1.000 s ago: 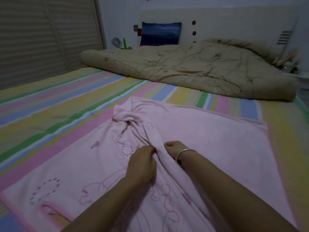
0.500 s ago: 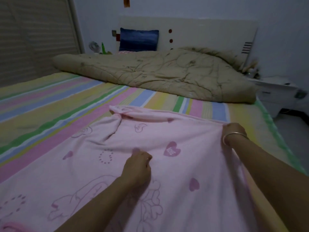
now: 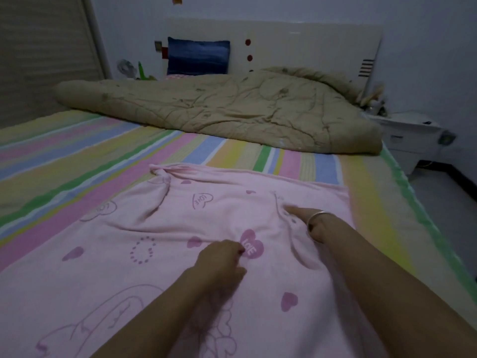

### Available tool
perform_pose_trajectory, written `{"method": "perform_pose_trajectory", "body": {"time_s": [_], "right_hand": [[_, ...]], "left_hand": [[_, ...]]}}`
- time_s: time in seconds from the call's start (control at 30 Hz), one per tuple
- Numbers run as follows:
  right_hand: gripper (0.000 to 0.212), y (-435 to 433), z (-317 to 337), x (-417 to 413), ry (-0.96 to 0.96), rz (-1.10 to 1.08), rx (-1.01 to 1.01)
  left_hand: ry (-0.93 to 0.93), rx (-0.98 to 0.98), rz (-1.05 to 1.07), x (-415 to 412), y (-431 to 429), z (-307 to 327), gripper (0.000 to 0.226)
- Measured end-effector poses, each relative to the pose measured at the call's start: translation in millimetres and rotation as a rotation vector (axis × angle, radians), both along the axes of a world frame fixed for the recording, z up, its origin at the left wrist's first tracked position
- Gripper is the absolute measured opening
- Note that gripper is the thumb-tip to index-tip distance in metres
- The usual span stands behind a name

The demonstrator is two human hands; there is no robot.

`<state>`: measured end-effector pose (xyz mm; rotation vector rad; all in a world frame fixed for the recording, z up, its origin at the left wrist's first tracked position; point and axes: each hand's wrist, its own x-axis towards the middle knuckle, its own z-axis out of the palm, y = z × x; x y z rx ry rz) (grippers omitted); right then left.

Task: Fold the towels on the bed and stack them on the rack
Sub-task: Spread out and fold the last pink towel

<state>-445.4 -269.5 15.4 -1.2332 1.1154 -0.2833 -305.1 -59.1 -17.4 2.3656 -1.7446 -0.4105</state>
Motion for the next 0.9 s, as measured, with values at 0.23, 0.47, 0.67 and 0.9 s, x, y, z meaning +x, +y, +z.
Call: {"method": "perform_pose_trajectory", "body": {"time_s": [0.23,0.47,0.67,0.9], "right_hand": [[0.03,-4.6,12.2,9.6,-0.283,-0.225,0.084],[0.017,-65.6,25.2,-21.8,-0.454,-0.63,-0.088],[0.034,-132.4,-28.6,-42.4,-0.103,-0.501,-0.189],[0.062,-131.3,-36.3,-23.0,0.17,-0.373,-0.074]], "left_hand": [[0.16,0.134,-0.005,26.4,-9.9,17.8,0.049],[0.2,0.166,0.006,32.2,-15.2,17.8,0.041],[0.11,0.089,0.109,29.5,-30.8,6.3,0.024],[-0.015,-0.048,0.274,28.1,-65.8,-8.3,0.035]]}}
